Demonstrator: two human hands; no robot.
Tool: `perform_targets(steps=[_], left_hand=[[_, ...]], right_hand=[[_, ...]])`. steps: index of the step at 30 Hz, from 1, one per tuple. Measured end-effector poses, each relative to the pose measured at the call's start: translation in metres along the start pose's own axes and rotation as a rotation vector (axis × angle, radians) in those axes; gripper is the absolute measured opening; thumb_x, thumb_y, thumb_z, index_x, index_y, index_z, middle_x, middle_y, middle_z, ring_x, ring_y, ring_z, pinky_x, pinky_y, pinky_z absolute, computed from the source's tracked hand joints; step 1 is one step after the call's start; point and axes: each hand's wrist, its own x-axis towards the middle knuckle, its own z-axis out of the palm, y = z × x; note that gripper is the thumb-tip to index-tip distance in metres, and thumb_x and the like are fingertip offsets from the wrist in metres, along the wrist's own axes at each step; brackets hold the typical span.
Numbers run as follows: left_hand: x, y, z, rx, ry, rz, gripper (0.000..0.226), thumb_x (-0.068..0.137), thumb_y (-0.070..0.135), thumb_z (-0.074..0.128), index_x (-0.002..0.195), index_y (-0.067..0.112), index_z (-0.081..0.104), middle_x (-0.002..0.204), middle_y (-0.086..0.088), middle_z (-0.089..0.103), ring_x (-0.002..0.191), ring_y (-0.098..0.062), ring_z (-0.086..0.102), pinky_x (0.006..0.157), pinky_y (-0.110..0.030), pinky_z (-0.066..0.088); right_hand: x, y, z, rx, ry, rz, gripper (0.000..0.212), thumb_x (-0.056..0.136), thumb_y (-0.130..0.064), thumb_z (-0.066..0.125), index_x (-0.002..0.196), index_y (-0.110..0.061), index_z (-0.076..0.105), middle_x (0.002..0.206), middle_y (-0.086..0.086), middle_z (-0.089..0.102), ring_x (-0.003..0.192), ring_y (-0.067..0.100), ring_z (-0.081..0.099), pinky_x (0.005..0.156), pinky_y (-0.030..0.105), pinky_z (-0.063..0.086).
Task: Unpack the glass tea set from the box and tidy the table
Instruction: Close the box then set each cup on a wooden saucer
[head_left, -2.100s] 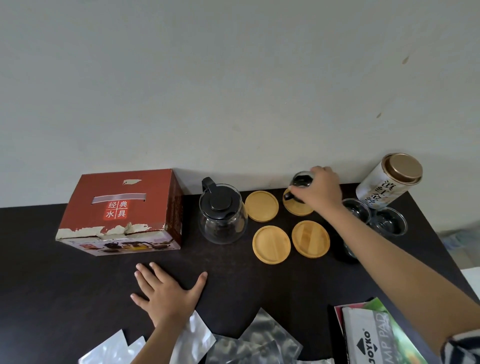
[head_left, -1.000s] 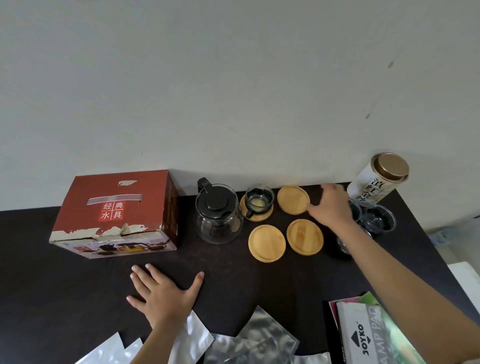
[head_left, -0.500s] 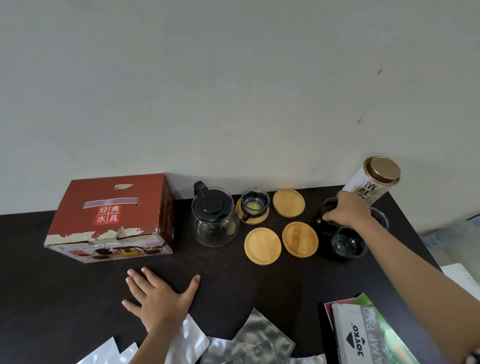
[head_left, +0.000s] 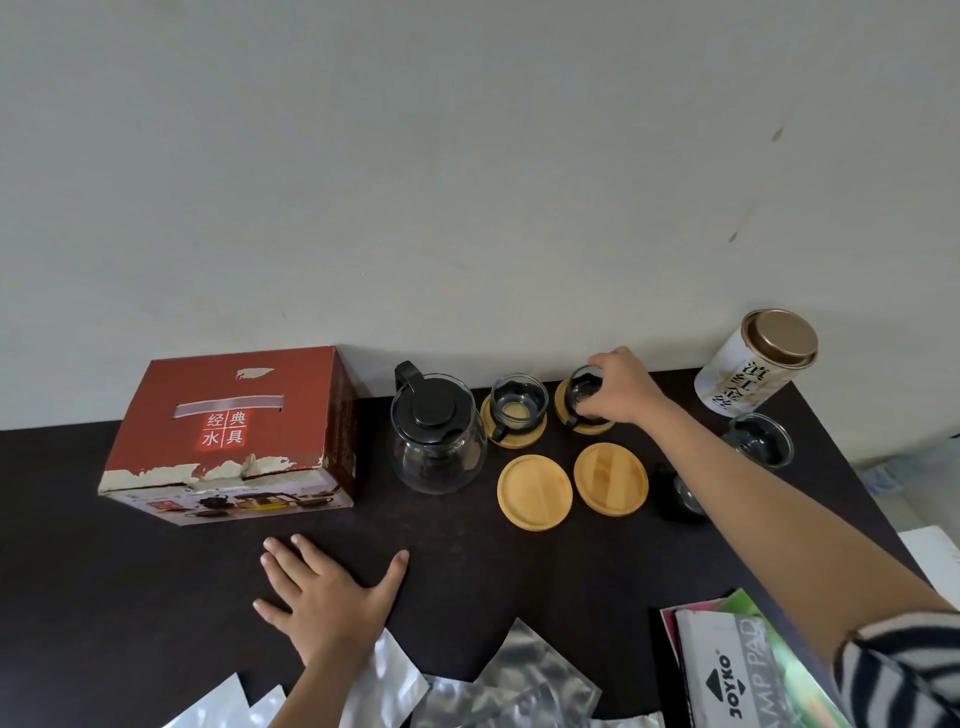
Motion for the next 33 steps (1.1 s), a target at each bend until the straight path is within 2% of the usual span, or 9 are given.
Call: perform_targets(steps=[9,11,14,18,20,22,25,29,33], left_hand=[[0.001,-0.001,0.001,-0.001,0.001,0.008,0.136,0.053,0.090,0.048,0.147,0.001,0.007,0.157,-0.017,-0.003,0.145,-0.028,-0.006,0.110,-0.063,0.009],[0.000,-0.001,0.001,0.000,0.000,0.008,0.136,0.053,0.090,0.047,0.147,0.001,0.006,0.157,-0.017,-0.004,0.145,-0.028,-0.006,0.110,-0.063,0.009],[-0.001,0.000,0.000,-0.002,0.003,0.010,0.136,0.053,0.090,0.046,0.147,0.001,0.006,0.157,-0.017,-0.004,0.145,-0.028,-0.006,0.110,-0.063,0.009],[-0.001,0.000,0.000,0.002,0.005,0.008,0.136,0.053,0.090,0.046,0.147,0.001,0.007,0.157,-0.017,-0.003,0.145,-0.028,-0.006,0.110,-0.063,0.010],[-0.001,0.000,0.001,0.005,0.007,0.008,0.136,0.053,0.091,0.046,0.147,0.001,0.007,0.157,-0.017,-0.002,0.145,-0.028,-0.005,0.110,-0.063,0.010],[-0.001,0.001,0.001,0.008,0.005,0.008,0.136,0.053,0.091,0.046,0.147,0.001,0.007,0.157,-0.017,-0.002,0.145,-0.028,-0.005,0.110,-0.063,0.010],[-0.002,0.002,0.002,0.007,0.005,0.008,0.135,0.053,0.090,0.048,0.147,0.001,0.007,0.157,-0.017,-0.002,0.145,-0.028,-0.005,0.110,-0.063,0.009],[-0.003,0.003,0.000,0.004,0.005,0.007,0.135,0.054,0.089,0.049,0.147,0.001,0.006,0.157,-0.017,-0.002,0.145,-0.028,-0.005,0.110,-0.063,0.008],[-0.003,0.002,0.000,0.000,0.004,0.005,0.135,0.054,0.089,0.050,0.147,0.001,0.007,0.157,-0.017,-0.002,0.145,-0.028,-0.005,0.110,-0.063,0.008]], right_hand=[[-0.006,0.010,0.015,0.076,0.075,-0.032,0.083,0.075,-0.021,0.079,0.144,-0.009,0.034,0.142,0.012,0.032,0.133,0.028,0.034,0.104,0.037,0.038],[-0.021,0.012,0.021,0.134,0.166,-0.029,0.080,0.079,-0.024,0.076,0.145,-0.009,0.033,0.143,0.010,0.031,0.135,0.026,0.030,0.105,0.035,0.036],[-0.055,0.016,0.032,0.240,0.348,-0.045,0.070,0.080,-0.022,0.075,0.140,-0.006,0.042,0.139,0.012,0.037,0.133,0.026,0.032,0.103,0.031,0.033],[-0.110,0.033,0.051,0.316,0.623,-0.046,0.057,0.076,-0.011,0.077,0.128,-0.003,0.056,0.133,0.018,0.044,0.126,0.031,0.040,0.099,0.038,0.040],[-0.131,0.045,0.056,0.357,0.784,0.064,0.058,0.074,-0.009,0.078,0.127,-0.001,0.056,0.132,0.022,0.045,0.124,0.035,0.041,0.097,0.034,0.036],[-0.142,0.060,0.060,0.466,0.872,0.281,0.072,0.070,-0.015,0.082,0.131,0.001,0.048,0.132,0.025,0.045,0.125,0.037,0.038,0.099,0.034,0.034],[-0.141,0.080,0.063,0.701,0.836,0.544,0.095,0.058,-0.032,0.088,0.134,-0.001,0.041,0.133,0.021,0.045,0.126,0.037,0.041,0.103,0.051,0.042],[-0.134,0.091,0.069,0.894,0.734,0.572,0.082,0.057,-0.027,0.090,0.126,-0.011,0.047,0.122,0.006,0.057,0.111,0.025,0.058,0.095,0.045,0.050],[-0.128,0.093,0.073,1.042,0.763,0.668,0.079,0.067,-0.021,0.086,0.134,-0.014,0.044,0.126,0.006,0.057,0.112,0.022,0.058,0.097,0.040,0.049]])
